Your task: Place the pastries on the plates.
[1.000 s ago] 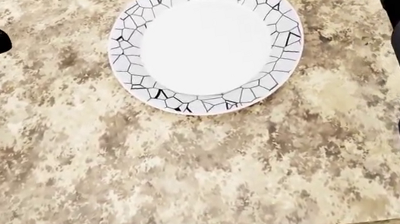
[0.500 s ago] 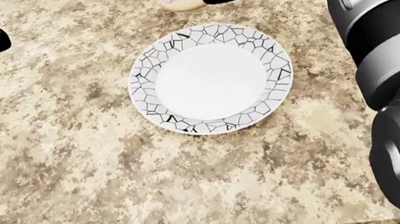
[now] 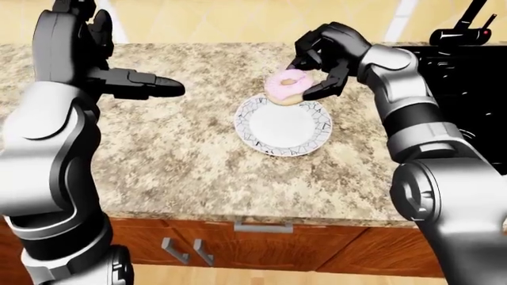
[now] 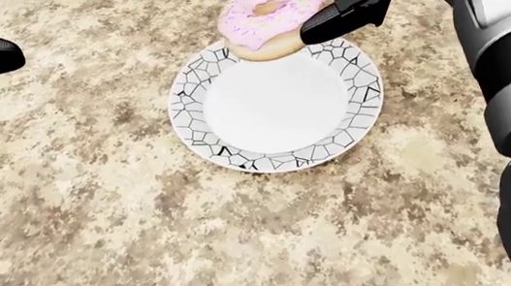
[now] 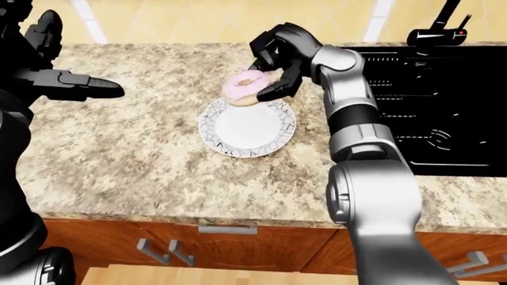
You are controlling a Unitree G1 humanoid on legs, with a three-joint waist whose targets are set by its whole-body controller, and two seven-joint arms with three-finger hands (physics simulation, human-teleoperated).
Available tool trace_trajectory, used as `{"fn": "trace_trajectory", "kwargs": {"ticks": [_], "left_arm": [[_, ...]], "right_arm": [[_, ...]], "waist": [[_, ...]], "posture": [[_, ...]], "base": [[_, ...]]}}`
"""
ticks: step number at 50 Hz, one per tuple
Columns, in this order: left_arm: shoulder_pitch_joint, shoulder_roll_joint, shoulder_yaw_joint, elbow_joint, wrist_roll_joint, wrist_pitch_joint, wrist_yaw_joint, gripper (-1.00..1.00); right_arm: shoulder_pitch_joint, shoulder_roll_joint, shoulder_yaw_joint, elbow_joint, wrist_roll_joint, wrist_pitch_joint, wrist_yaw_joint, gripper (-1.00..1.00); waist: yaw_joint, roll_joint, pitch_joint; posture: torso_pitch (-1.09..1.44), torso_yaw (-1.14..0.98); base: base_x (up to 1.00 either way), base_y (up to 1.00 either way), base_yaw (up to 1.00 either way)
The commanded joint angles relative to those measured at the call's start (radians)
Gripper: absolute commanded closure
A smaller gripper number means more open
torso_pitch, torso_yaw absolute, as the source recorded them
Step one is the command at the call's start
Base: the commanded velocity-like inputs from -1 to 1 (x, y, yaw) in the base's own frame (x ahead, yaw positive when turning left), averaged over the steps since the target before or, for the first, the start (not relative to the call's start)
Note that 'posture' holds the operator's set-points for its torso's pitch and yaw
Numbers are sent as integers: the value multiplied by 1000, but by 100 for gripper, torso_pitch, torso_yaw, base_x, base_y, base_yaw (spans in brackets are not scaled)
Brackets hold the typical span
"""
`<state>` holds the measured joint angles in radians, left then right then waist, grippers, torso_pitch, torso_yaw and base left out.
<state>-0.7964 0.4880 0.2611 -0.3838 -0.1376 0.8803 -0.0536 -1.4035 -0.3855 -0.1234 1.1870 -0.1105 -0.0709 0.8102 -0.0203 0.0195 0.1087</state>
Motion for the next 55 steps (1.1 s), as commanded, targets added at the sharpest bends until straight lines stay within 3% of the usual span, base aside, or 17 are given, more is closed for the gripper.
{"fn": "trace_trajectory", "kwargs": {"ticks": [1,22,28,31,35,37,50,52,55], "left_arm": [[-26,13,11,-24,9,-31,1,-100],[-12,7,12,-31,32,-35,-15,-100],[-12,8,15,-31,38,-36,-20,-100],[-10,8,16,-32,39,-37,-21,-100],[-9,10,17,-33,41,-37,-25,-100],[-10,12,18,-32,42,-37,-25,-100],[-13,14,18,-30,45,-38,-26,-100],[-13,13,18,-27,44,-39,-27,-100],[-23,10,8,-13,48,-46,-27,-100]], "right_arm": [[-32,-6,-7,-47,30,2,31,100],[40,11,13,-116,37,67,145,100],[37,11,15,-118,37,84,158,12],[50,11,17,-132,34,93,167,-5],[55,12,18,-134,29,90,170,-48],[51,10,18,-132,28,88,175,-98],[28,-2,7,-135,24,74,153,-100],[8,2,-1,-149,35,89,119,-100],[-54,20,-30,-192,70,214,-44,-100]], "waist": [[1,2,-34],[-2,3,-35],[-3,5,-35],[-3,5,-34],[-3,5,-34],[-4,6,-34],[-3,7,-34],[-3,8,-34],[-1,9,-35]], "posture": [[9,0],[9,0],[9,0],[9,0],[9,0],[9,0],[9,0],[9,0],[9,0]], "base": [[0,0,0],[0,0,0],[0,0,0],[0,0,0],[0,0,0],[0,0,0],[0,0,0],[0,0,0],[0,0,0]]}}
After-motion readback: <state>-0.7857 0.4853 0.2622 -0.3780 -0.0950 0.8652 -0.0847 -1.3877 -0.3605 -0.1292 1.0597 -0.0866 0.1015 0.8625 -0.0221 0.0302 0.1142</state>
